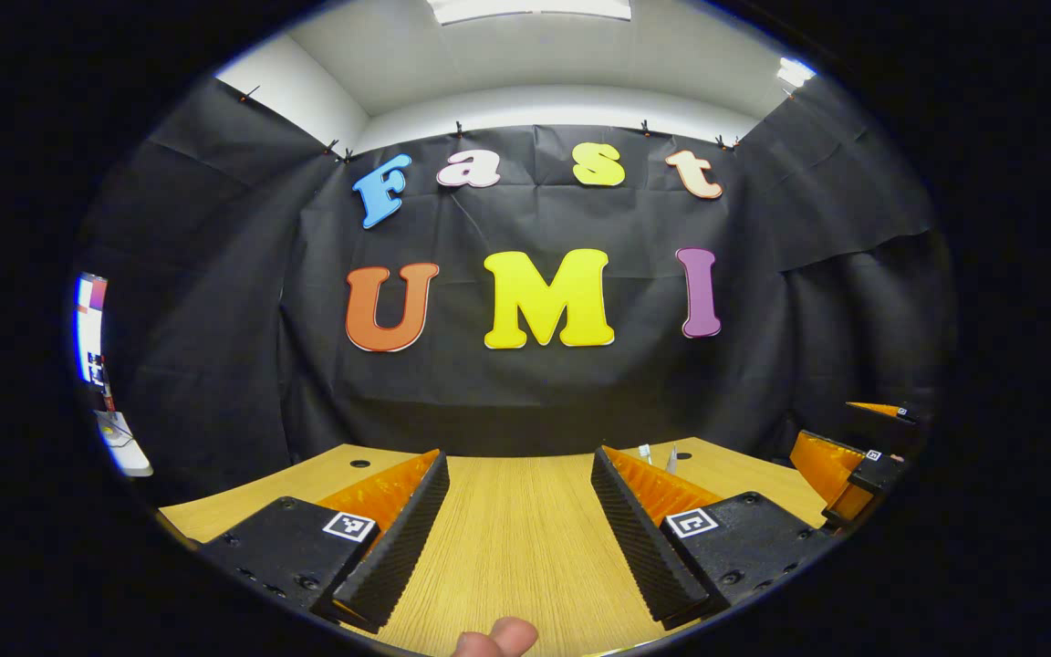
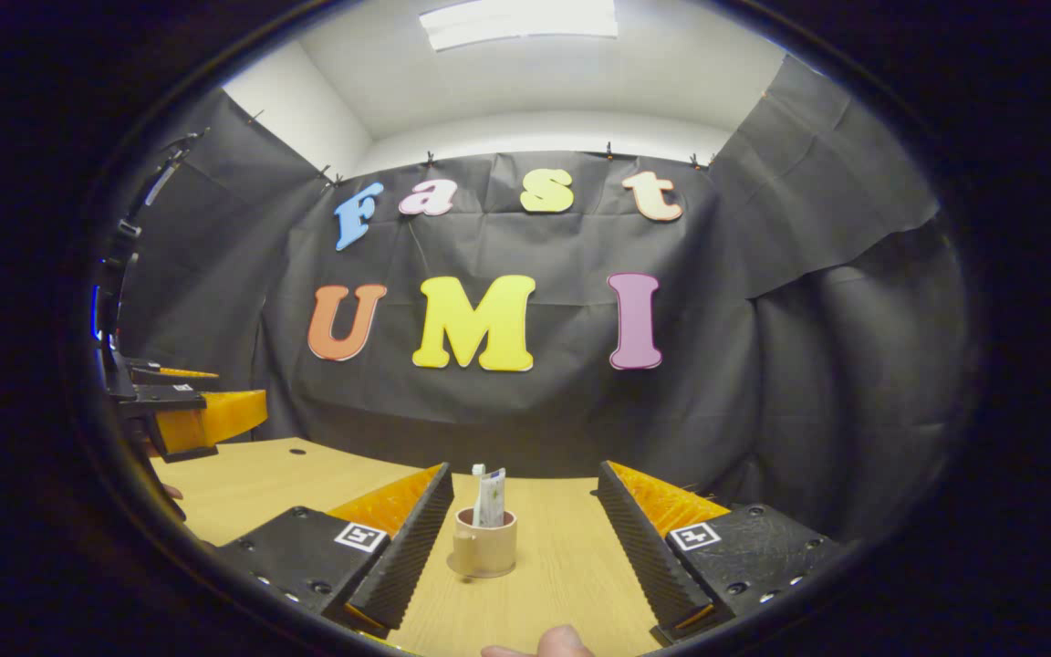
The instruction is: Put the toothbrush and toothpaste on the desktop into the cup, then pick up the cup and place it on the coaster on the desktop.
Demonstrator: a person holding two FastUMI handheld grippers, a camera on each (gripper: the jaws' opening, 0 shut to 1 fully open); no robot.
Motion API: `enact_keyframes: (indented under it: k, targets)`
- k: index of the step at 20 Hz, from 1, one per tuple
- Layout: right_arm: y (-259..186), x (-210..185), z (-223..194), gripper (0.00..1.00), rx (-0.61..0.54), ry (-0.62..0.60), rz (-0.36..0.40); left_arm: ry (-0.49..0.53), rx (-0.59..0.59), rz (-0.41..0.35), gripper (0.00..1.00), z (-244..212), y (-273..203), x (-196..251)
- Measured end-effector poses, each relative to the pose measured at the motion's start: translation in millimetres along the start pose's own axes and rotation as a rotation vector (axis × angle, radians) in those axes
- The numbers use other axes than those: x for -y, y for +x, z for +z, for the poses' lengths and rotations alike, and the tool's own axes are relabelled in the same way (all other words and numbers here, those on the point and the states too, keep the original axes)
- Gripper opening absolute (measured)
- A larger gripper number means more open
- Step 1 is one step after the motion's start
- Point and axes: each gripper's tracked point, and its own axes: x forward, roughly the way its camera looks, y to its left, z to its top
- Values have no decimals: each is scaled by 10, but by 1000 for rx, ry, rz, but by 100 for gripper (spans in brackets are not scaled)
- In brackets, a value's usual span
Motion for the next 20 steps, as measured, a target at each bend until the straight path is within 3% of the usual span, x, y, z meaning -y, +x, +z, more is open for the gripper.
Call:
enact_keyframes:
  k: [20]
  targets:
    - [63, 47, -119, 96, -57, 3, -23, 33, -25, -13, 100, -156, 81, -6]
